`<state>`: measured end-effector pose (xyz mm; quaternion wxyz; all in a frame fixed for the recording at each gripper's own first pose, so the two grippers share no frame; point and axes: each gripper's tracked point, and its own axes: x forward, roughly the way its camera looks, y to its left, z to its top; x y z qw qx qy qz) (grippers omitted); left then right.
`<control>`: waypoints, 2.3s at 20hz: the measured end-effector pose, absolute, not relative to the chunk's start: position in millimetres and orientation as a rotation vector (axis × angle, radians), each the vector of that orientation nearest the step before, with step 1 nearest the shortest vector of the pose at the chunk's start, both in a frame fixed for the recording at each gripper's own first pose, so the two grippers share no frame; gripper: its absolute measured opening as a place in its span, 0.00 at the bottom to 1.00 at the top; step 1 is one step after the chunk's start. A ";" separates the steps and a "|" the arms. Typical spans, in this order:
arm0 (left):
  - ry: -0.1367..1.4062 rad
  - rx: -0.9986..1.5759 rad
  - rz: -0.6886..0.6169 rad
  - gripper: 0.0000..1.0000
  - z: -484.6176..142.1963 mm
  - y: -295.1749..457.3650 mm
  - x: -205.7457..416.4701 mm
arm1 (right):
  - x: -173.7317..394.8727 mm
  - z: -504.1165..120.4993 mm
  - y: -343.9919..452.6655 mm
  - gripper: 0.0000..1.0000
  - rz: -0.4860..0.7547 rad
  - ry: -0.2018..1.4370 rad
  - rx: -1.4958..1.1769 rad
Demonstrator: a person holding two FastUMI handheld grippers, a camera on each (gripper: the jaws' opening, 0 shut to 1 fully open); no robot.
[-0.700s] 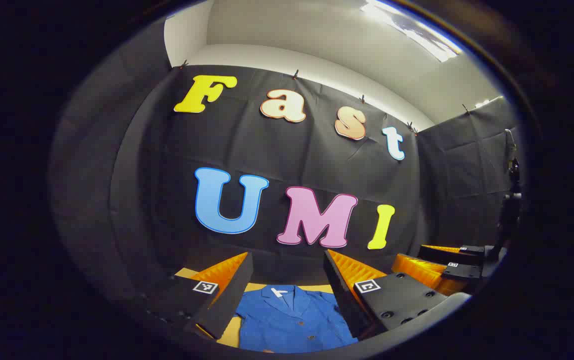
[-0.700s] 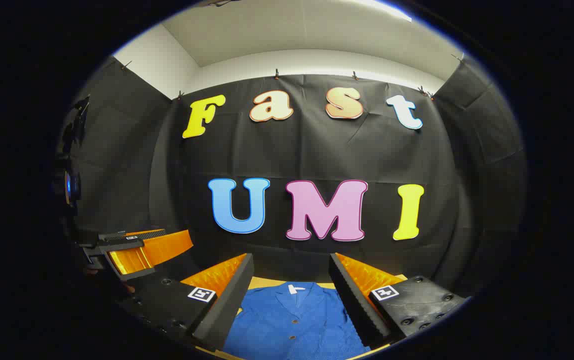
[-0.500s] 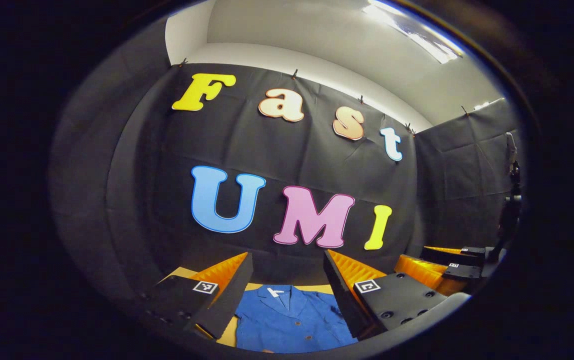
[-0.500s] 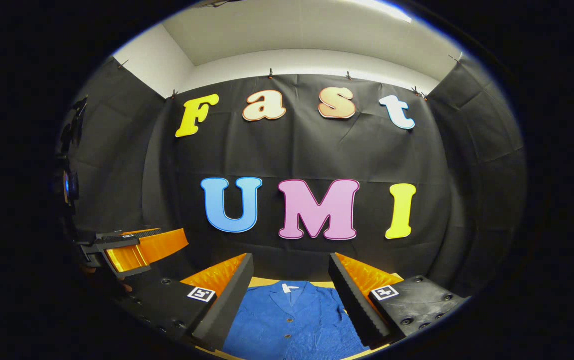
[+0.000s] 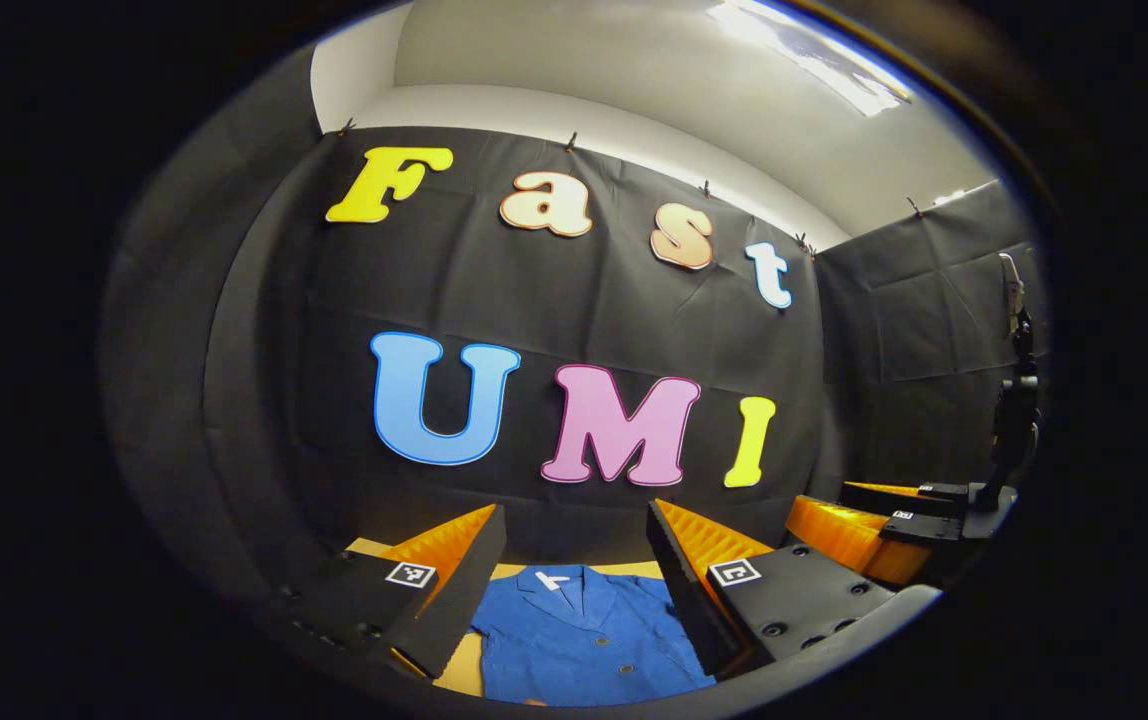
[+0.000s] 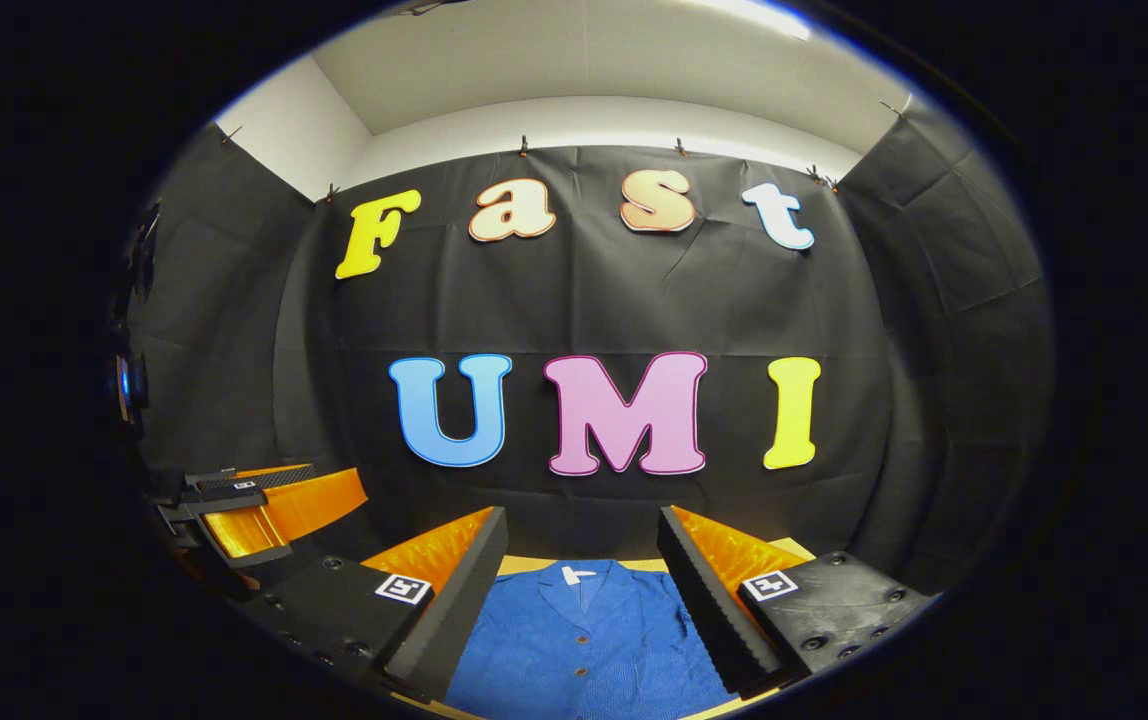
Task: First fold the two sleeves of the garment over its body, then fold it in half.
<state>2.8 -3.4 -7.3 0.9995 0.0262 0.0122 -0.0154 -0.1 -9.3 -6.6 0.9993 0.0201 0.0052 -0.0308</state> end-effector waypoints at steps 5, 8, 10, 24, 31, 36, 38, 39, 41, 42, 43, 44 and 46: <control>0.044 0.075 -0.015 0.81 -10.6 2.0 -0.9 | 3.1 -9.7 -13.6 0.88 -0.068 0.025 0.050; 0.045 0.076 -0.013 0.81 -10.6 2.2 -1.7 | 5.4 -19.3 -21.3 0.96 -0.079 0.049 0.051; 0.046 0.078 -0.014 0.81 -11.2 2.3 -2.2 | 8.1 -29.8 -34.3 0.96 -0.110 0.073 0.052; 0.149 -0.011 -0.004 0.81 -29.0 -7.5 -8.3 | 57.6 -221.7 -251.5 0.97 -0.451 0.503 0.097; 0.227 -0.065 0.003 0.81 -66.1 -48.2 23.7 | 5.5 -372.6 -394.7 0.98 -0.722 0.935 0.250; 0.255 -0.115 0.020 0.82 -81.9 -75.3 47.1 | -17.0 -418.3 -469.6 1.00 -0.881 1.011 0.350; 0.273 -0.105 0.017 0.82 -87.9 -83.0 54.2 | -20.3 -429.6 -489.6 1.00 -0.915 1.023 0.381; 0.279 -0.097 0.020 0.81 -89.8 -84.8 57.9 | -22.3 -435.5 -496.4 0.99 -0.930 1.043 0.389; 0.288 -0.088 0.028 0.81 -93.3 -88.7 65.6 | -21.4 -450.2 -498.2 0.99 -0.911 1.081 0.412; 0.290 -0.088 0.030 0.81 -93.6 -91.0 69.8 | -23.0 -453.2 -499.8 1.00 -0.902 1.099 0.408; 0.290 -0.090 0.030 0.81 -94.3 -94.0 73.7 | -22.0 -455.7 -499.3 0.99 -0.884 1.115 0.410; 0.289 -0.091 0.027 0.82 -93.8 -97.0 77.7 | -18.2 -455.5 -501.0 1.00 -0.891 1.089 0.413; 0.285 -0.089 0.021 0.82 -94.2 -103.0 84.9 | -16.7 -453.7 -503.0 0.99 -0.903 1.089 0.435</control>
